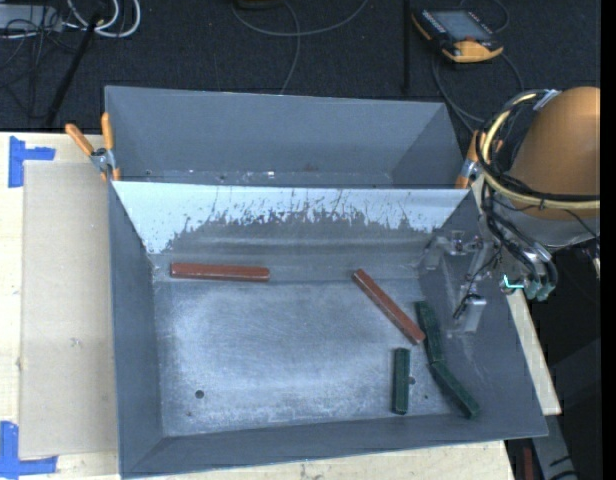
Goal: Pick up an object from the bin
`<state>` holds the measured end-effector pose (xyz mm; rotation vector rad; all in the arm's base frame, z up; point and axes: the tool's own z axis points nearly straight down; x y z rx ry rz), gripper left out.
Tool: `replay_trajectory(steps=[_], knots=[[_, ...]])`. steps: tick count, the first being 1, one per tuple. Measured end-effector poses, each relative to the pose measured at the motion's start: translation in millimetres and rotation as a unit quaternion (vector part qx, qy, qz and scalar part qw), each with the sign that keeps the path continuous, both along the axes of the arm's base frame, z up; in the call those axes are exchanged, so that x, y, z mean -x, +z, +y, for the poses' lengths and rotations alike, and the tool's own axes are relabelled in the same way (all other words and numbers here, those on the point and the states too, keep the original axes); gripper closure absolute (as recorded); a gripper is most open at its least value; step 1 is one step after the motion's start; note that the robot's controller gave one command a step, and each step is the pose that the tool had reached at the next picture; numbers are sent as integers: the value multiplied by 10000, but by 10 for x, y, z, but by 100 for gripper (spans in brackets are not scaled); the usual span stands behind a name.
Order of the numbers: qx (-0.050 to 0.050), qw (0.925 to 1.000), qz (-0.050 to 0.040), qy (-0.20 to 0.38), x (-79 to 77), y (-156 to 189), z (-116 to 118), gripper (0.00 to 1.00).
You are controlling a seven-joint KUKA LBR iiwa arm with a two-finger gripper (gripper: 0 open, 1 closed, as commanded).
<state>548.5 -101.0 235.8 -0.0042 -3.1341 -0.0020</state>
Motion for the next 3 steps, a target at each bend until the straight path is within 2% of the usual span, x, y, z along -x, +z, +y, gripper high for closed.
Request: replay_trajectory(steps=[1,2,3], knots=[[6,9939,-7,-1103,194,-603,-239,0],[-7,9812,-49,1931,-261,-1667,-145,0],[-12,9811,-59,1936,-272,-1639,-135,100]])
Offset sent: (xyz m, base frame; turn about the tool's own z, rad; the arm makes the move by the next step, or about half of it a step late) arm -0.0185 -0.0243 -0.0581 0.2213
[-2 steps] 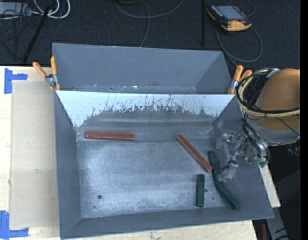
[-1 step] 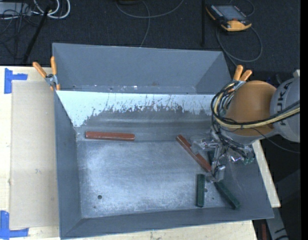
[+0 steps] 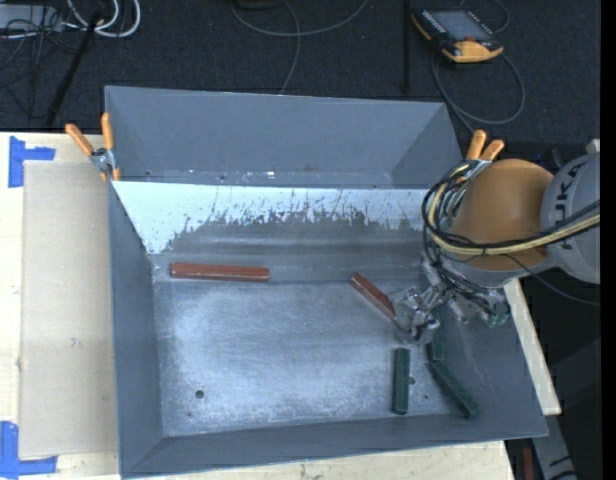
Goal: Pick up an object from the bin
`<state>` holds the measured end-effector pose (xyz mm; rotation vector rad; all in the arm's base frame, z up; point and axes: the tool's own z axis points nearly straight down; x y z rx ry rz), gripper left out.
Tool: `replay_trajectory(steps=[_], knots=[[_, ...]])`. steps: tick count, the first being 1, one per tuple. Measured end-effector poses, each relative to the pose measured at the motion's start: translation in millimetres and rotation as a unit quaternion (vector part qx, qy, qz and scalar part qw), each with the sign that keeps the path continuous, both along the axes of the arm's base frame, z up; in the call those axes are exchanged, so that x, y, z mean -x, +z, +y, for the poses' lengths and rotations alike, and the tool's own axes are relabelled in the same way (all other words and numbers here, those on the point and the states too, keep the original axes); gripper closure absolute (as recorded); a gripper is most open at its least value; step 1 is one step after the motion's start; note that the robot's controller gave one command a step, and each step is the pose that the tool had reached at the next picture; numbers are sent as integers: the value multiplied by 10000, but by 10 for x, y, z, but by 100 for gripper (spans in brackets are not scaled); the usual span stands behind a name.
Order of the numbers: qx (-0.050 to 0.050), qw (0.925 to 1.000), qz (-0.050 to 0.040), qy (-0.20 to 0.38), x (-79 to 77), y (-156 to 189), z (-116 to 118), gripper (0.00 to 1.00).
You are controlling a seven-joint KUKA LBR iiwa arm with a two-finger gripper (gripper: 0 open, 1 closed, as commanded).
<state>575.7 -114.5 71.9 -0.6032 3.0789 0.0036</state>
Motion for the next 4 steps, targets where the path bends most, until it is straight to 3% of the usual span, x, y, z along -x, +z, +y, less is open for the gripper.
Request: replay_trajectory(steps=[1,2,3,4], knots=[[12,10000,12,3,10,-15,-13,0],[-1,10000,-2,7,-1,0,2,100],[12,10000,13,9,11,-16,-12,0],[2,10000,-9,12,-3,2,0,100]])
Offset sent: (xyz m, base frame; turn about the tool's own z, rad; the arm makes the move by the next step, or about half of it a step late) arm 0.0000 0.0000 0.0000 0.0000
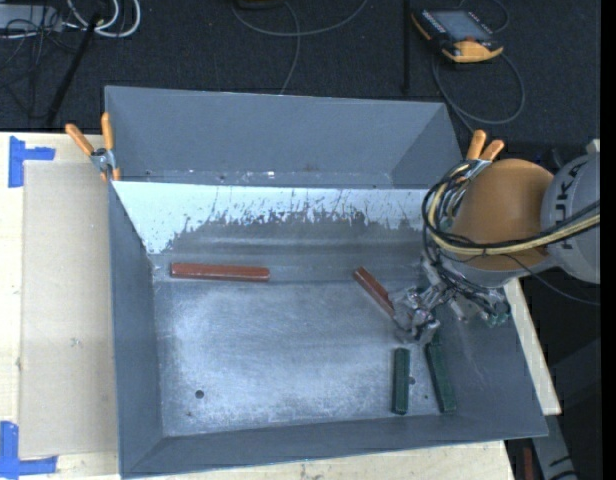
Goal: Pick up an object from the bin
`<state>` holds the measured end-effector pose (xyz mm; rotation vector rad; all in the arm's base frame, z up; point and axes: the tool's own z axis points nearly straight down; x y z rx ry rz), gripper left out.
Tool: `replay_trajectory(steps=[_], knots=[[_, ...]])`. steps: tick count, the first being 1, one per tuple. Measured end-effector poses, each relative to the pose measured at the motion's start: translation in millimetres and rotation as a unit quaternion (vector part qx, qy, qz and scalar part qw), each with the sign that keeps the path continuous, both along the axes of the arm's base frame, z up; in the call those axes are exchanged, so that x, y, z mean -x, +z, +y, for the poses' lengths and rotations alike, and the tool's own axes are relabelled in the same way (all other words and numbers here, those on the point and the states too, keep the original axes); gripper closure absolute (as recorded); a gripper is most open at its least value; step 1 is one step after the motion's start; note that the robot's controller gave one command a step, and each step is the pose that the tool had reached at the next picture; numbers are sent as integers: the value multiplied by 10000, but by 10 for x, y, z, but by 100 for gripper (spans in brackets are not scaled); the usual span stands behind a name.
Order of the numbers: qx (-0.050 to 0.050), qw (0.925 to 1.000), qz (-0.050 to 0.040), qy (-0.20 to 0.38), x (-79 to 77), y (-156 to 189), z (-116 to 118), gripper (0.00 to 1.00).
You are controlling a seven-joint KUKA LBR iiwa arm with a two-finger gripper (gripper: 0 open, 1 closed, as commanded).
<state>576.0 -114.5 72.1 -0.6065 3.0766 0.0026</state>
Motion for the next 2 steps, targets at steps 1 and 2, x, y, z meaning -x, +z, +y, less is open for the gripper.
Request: replay_trajectory(steps=[1,2], knots=[[10,10000,20,2,14,-18,-11,0],[-55,9678,5,2516,-159,-19,15,0]])
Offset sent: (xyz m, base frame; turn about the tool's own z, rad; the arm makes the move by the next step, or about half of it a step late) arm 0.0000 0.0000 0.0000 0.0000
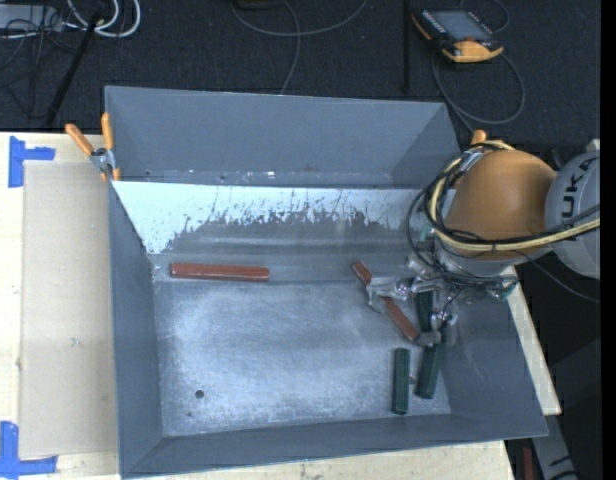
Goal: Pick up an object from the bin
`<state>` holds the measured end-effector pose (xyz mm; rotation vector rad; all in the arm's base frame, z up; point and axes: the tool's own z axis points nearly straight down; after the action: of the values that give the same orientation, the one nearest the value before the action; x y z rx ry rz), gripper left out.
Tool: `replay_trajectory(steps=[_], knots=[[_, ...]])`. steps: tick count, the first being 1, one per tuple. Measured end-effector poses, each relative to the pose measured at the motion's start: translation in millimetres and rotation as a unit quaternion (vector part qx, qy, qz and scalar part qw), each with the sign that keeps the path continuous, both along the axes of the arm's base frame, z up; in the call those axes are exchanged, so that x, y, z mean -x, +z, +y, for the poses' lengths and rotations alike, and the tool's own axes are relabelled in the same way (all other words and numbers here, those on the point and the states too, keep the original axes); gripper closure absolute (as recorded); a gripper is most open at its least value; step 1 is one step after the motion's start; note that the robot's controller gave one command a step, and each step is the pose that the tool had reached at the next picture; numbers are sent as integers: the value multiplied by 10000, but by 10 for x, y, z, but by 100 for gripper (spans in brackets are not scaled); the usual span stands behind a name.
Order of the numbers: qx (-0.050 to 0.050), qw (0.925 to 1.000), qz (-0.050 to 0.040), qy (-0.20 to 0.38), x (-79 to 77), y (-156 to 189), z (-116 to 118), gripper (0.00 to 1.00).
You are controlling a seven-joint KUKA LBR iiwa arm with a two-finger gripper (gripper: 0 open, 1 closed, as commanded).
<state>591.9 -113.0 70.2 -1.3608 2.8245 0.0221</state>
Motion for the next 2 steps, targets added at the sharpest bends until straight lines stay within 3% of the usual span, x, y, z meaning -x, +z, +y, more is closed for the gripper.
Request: replay_trajectory(steps=[1,2], knots=[[-129,9657,226,2582,-173,-40,-1,0],[-41,9662,260,2566,-152,-59,-125,100]])
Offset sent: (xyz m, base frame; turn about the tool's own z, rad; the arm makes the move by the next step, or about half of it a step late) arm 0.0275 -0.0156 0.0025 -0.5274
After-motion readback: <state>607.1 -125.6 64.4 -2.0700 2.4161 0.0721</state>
